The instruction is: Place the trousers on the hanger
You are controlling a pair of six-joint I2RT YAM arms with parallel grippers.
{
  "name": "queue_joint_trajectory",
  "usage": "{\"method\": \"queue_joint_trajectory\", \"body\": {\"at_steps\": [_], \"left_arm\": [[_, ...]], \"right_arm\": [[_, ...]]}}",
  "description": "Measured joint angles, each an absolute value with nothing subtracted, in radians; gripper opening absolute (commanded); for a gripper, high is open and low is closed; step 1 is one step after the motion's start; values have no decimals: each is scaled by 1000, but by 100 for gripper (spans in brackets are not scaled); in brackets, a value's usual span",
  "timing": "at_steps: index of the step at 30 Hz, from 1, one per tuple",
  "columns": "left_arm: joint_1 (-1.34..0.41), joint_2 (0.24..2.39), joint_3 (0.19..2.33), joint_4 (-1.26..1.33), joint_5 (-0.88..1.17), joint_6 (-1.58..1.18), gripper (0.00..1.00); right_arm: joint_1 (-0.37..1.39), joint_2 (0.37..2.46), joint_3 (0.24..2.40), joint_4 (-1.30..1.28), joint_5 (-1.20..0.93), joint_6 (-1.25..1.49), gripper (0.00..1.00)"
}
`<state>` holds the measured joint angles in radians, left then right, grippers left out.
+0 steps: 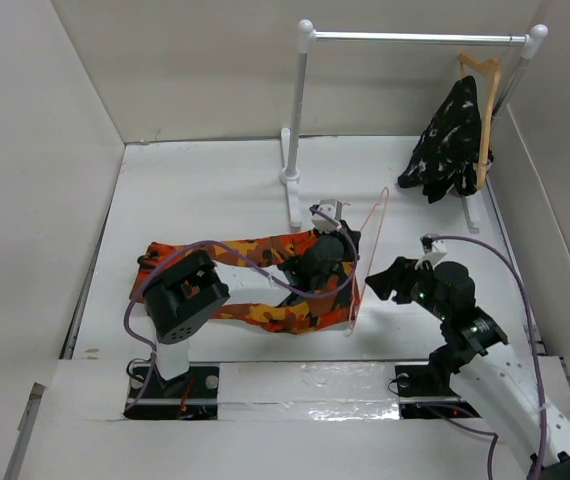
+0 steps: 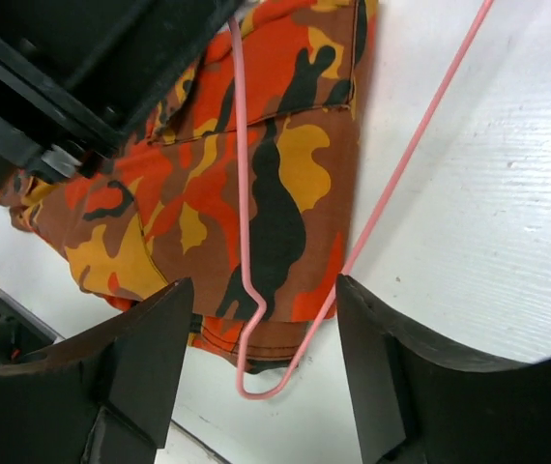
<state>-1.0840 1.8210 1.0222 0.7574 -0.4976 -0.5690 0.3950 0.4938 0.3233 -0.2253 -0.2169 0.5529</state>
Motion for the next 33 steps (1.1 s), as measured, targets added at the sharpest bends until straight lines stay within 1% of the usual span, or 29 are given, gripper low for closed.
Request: {"method": "queue_joint_trajectory", "body": {"at_steps": [2,5,6,7,10,11,14,15,16,19,21,26,29,32,33], "left_arm": [[-1089,1809,975,799,-502,-602,0],[-1107,1792,898,868,-512,-659,0],[-1117,1790,876,891,-520,-677,0],[-1127,1789,855,915,-534,-698,0],[-1153,1788,806,964,-583,-756,0],[-1159,1789,795,975,-600,-775,0],[-1166,1804,781,1006,-650,-826,0],[-1165,1809,779,1012,-660,-837,0],[-1165,1819,773,1023,-676,-857,0],[-1161,1842,757,1032,-698,-890,0],[-1161,1850,750,1032,-704,-902,0],[-1160,1852,741,1036,-709,-912,0],[-1157,1852,722,1044,-709,-916,0],[-1156,1852,697,1062,-709,-923,0],[-1156,1852,691,1068,-710,-925,0]], "right_arm": [[395,458,340,-262,-200,549,62],[390,476,390,-289,-182,527,28],[387,502,410,-284,-181,516,7],[381,535,427,-275,-182,507,0],[352,666,445,-220,-199,486,0],[342,719,445,-199,-208,480,9],[325,901,445,-117,-245,466,27],[322,964,446,-93,-260,459,41],[322,1015,448,-78,-270,454,46],[322,1179,465,0,-305,440,61],[322,1272,471,64,-331,437,63],[319,1406,469,237,-414,446,64],[326,1441,450,335,-447,464,57],[341,1459,429,396,-455,477,44],[345,1461,421,412,-456,482,24]]}}
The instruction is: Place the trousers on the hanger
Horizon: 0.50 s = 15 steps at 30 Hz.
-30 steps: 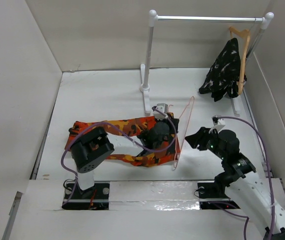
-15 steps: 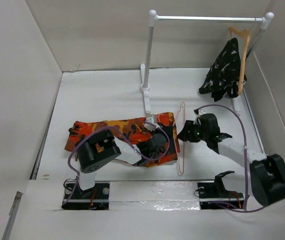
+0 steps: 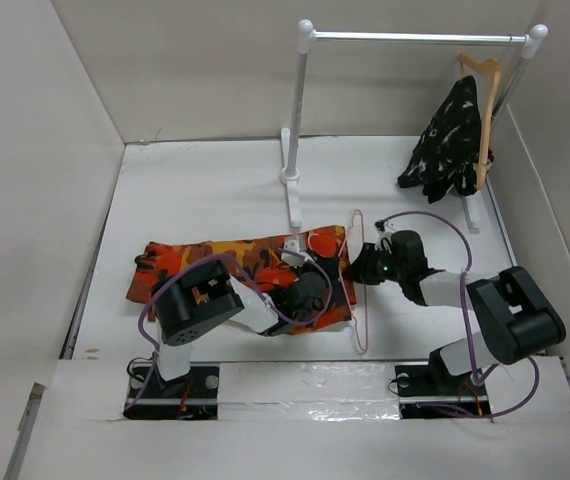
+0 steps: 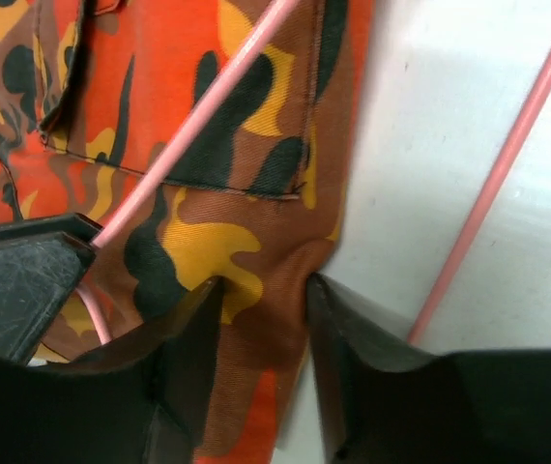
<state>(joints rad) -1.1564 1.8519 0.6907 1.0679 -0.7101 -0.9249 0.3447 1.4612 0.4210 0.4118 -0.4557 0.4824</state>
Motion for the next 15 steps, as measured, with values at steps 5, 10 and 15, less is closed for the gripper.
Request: {"method": "queue_joint_trajectory", "body": {"at_steps": [5,10,15], "left_arm": [[-1156,1843,652,1102,-711,-927,0],[-1150,1792,597,1111,-722,-925,0],[-1150,1718,549,1100,-748,-903,0]], "right_arm": [[350,1437,370,438,-461,518,0],[321,1261,321,385,-467,539,0],[249,963,314,221,-450,527,0]]}}
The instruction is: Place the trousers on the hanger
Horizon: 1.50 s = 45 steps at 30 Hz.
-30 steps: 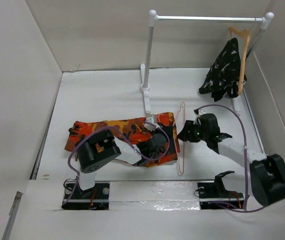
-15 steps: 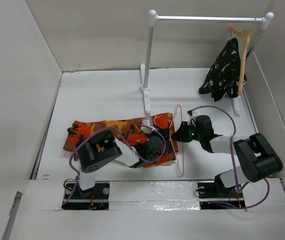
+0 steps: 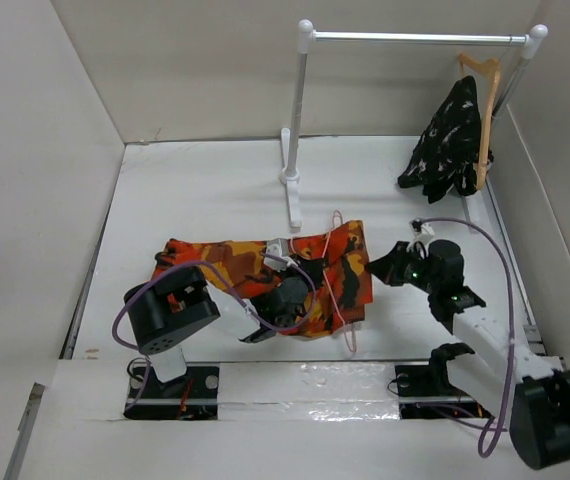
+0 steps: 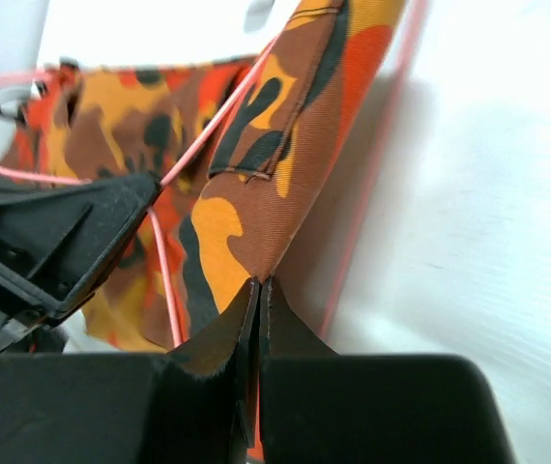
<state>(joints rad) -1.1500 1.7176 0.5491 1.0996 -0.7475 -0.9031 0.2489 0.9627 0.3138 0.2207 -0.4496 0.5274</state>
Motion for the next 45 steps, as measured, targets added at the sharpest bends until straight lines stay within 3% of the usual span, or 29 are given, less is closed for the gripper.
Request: {"method": "queue_joint_trajectory", "body": {"at_steps": [7,14,23,25,26,27,29,30,32,38,45], "left_arm": [[-1158,1638,452,1069,-767,-854,0],[-1162,1449,374,924,-789,-809,0],[-1164,1326,369,779,-825,-706,0],[-1164,1325,375,778,-823,-687,0],[-1164,1326,381,775,-823,-680,0],[-1164,1326,391,770,-822,-672,0],[-1164,1326,411,760,-815,-657,0],[-1165,1324,419,755,-810,-649,0],[-1169,1311,437,724,-805,-635,0],[-1191,1179,529,588,-785,-587,0],[-1192,1112,746,431,-768,-532,0]], "right_arm": [[35,718,347,-30,-431,469,0],[-139,715,432,-144,-445,414,0],[-165,778,437,-146,-474,403,0],[-164,783,437,-143,-483,402,13],[-164,785,437,-143,-484,402,24],[-165,786,437,-143,-484,398,47],[-165,784,437,-148,-481,390,63],[-164,780,437,-154,-482,382,78],[-163,759,439,-173,-482,375,87],[-14,661,544,-224,-474,403,89],[536,625,588,-102,-356,585,89]]}}
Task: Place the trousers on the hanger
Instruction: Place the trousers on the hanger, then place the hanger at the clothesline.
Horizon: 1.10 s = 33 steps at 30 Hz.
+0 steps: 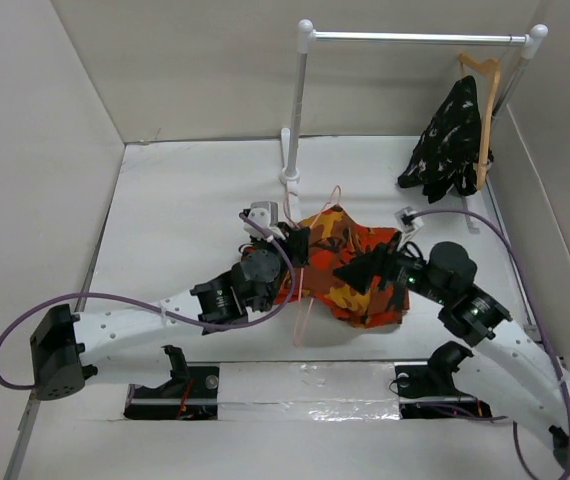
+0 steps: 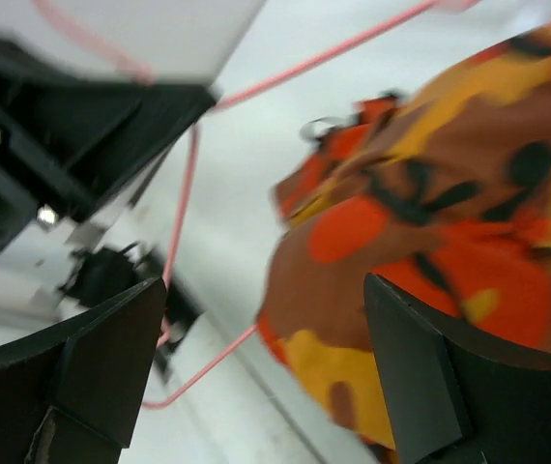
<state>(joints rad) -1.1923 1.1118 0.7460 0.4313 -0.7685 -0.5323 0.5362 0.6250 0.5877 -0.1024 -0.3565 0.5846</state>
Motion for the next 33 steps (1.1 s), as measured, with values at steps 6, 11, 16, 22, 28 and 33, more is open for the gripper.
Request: {"method": "queue_joint_trajectory", "body": {"at_steps": [6,11,16,22,28,33], "left_arm": [[-1192,1116,949,264,-757,-494,0],[-1192,1126,1093,157,-720,-474,0],[-1192,1124,1144,128,-692,-468,0],[-1192,1124,1145,106,-674,-467,0],[-1192,1111,1145,133,-665,-444,0],[-1192,1094,1136,211,-624,-418,50]], "right_arm": [[902,816,713,-40,-137,669,88],[1028,928,826,12,-14,690,84],[1050,984,870,79,45,705,63],[1079,1032,880,157,76,740,21],[1079,1048,847,223,94,842,0],[1060,1026,821,258,98,837,0]]}}
